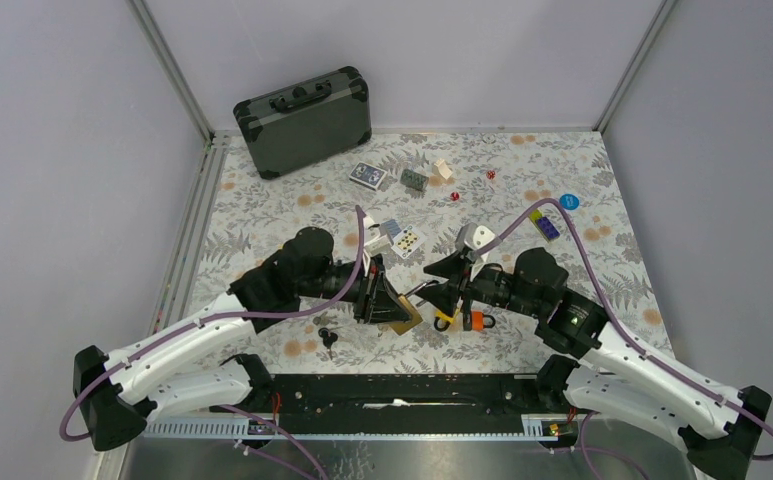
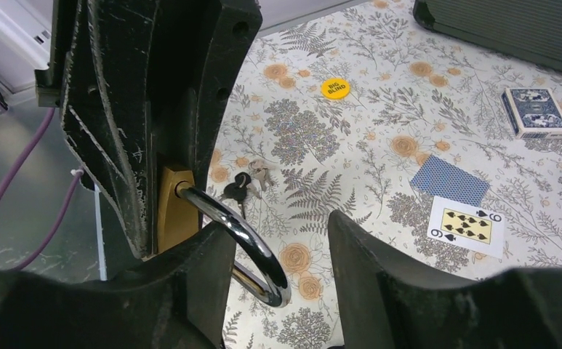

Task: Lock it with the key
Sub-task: Lock the lock.

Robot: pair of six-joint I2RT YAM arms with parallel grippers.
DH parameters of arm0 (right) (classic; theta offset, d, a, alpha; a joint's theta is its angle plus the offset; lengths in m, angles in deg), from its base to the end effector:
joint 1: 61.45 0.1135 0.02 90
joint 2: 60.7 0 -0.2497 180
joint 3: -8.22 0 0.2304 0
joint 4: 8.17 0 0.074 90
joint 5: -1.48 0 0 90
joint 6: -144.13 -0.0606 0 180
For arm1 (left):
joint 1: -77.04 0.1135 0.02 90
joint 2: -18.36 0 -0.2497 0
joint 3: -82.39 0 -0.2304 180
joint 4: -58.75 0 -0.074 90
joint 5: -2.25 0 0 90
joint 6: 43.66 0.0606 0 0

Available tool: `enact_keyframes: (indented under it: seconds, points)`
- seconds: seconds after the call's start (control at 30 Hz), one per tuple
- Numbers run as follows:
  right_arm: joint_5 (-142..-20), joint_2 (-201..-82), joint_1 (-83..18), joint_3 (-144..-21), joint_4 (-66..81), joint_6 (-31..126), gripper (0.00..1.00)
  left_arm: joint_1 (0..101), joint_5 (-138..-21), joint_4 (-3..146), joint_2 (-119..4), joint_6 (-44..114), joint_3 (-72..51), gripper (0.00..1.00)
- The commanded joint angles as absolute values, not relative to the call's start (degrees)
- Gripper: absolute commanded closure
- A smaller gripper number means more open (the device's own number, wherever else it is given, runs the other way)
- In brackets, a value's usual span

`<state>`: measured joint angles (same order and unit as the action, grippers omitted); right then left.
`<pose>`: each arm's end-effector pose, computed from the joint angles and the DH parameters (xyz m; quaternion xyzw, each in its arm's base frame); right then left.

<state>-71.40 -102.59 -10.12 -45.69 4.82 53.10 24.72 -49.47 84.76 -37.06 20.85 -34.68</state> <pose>0.1056 0.1606 0.3260 -0.3941 0.5939 0.4011 0.5753 0.1060 -0.1986 0.3106 0.3642 0.7013 -0.5537 0.2624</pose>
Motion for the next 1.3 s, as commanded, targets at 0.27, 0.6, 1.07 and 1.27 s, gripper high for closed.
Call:
enact_keyframes:
  seconds: [0.27, 0.6, 1.07, 1.27]
  points:
    - [-69.71, -102.06, -9.93, -45.92, -0.33, 58.77, 0.95, 23.7, -47.36, 78.8, -35.28, 20.49, -30.78, 1.0]
    - [-73.47, -96.2, -9.95, -44.92, -11.24, 52.48, 1.0, 23.76, -50.2, 78.6, -33.72, 20.59, -30.53, 0.51]
    - [-71.1, -92.29, -9.95, -44.68, -23.56, 43.0, 1.0, 23.76, -64.17, 68.06, -29.92, 21.67, -33.91, 0.12]
    - [-69.55, -91.48, -9.9, -45.94, -24.78, 40.68, 1.0, 23.83, -65.77, 65.43, -30.34, 21.82, -33.67, 0.14]
